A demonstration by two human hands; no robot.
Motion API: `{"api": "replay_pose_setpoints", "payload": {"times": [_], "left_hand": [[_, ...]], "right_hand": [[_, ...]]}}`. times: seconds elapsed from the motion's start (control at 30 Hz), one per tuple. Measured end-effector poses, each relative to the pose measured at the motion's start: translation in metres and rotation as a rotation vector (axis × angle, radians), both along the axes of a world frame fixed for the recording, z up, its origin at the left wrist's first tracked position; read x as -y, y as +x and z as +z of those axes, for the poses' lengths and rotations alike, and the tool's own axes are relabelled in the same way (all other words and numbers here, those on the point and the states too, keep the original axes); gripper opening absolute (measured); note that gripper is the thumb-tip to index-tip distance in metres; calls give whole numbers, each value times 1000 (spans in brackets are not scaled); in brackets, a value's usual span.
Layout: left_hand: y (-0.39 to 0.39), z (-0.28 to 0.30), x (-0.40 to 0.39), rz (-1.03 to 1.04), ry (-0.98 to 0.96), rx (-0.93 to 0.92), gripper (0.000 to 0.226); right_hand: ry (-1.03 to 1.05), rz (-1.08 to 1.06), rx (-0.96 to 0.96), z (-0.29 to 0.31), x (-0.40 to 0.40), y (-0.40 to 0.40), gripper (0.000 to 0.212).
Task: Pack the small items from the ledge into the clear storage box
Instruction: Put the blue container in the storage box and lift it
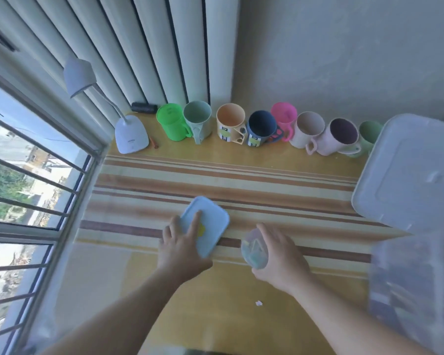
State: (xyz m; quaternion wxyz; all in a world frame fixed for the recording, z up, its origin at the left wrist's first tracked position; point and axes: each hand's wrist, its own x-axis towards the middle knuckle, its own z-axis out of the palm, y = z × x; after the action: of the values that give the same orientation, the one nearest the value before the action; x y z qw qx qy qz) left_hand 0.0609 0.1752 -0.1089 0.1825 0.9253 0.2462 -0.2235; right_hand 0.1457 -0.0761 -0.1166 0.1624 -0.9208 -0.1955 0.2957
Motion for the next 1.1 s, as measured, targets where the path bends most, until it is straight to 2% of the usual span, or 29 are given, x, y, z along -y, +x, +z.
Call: {"api": "replay_pose_setpoints", "payload": {"times": [0.1, 0.27, 0.47, 0.57, 0.67, 0.9, 1.0, 1.1], "left_hand": [[-15, 2, 61, -175, 4, -20, 121], [-13, 22, 105, -122, -61, -6, 117], [28, 98, 150, -189, -64, 209, 116], [56, 142, 206, -205, -113, 327, 115], [75, 174, 275, -243, -182, 382, 114], [86, 190, 412, -418, -195, 405, 115], [87, 182, 447, -483, -115, 388, 116], [92, 174, 465, -483, -78, 370, 116]], "right_hand": [[-17, -44, -12, 9, 40, -1, 111], [33, -124, -18, 40, 91, -7, 112], [218, -150, 28, 124, 149, -6, 113], [291, -139, 115, 177, 206, -2, 108], [262, -166, 217, 201, 281, 2, 107], [-34, -431, 188, 183, 442, 7, 109], [-62, -434, 132, 165, 464, 0, 108], [-9, -330, 153, 151, 457, -8, 101]]}}
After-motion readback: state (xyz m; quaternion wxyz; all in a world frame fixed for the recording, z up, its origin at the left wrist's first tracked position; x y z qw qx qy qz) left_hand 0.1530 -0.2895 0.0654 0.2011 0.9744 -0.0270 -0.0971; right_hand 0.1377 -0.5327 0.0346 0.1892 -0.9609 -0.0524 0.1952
